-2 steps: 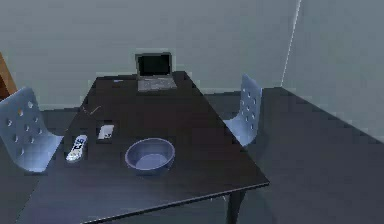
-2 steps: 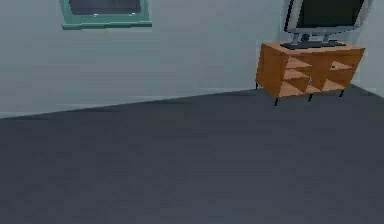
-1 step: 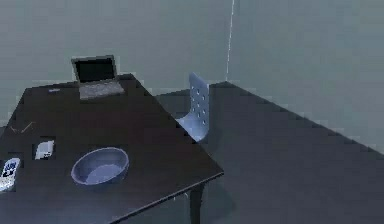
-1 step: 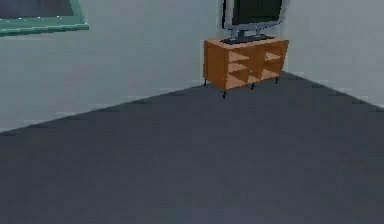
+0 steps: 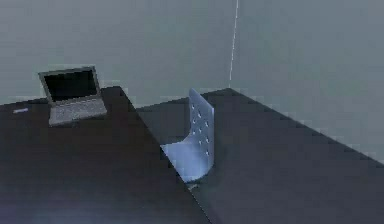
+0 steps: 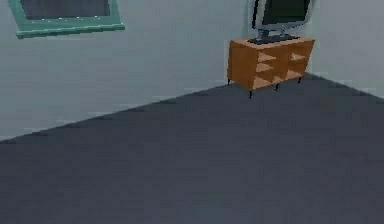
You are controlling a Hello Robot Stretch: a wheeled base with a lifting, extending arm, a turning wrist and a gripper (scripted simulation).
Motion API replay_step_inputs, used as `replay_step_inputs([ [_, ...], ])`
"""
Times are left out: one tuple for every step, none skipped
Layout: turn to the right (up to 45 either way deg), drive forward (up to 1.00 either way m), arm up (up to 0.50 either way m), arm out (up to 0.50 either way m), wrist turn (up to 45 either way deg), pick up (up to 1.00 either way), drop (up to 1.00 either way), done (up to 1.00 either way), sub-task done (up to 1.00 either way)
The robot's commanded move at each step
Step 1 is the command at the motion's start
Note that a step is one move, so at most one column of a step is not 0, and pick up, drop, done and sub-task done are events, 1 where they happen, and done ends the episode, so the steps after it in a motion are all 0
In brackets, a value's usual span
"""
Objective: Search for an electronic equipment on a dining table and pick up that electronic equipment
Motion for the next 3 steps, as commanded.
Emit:
replay_step_inputs([
  [-45.0,0.0,0.0,0.0,0.0,0.0,0.0,0.0,0.0],
  [-45.0,0.0,0.0,0.0,0.0,0.0,0.0,0.0,0.0],
  [-45.0,0.0,0.0,0.0,0.0,0.0,0.0,0.0,0.0],
])
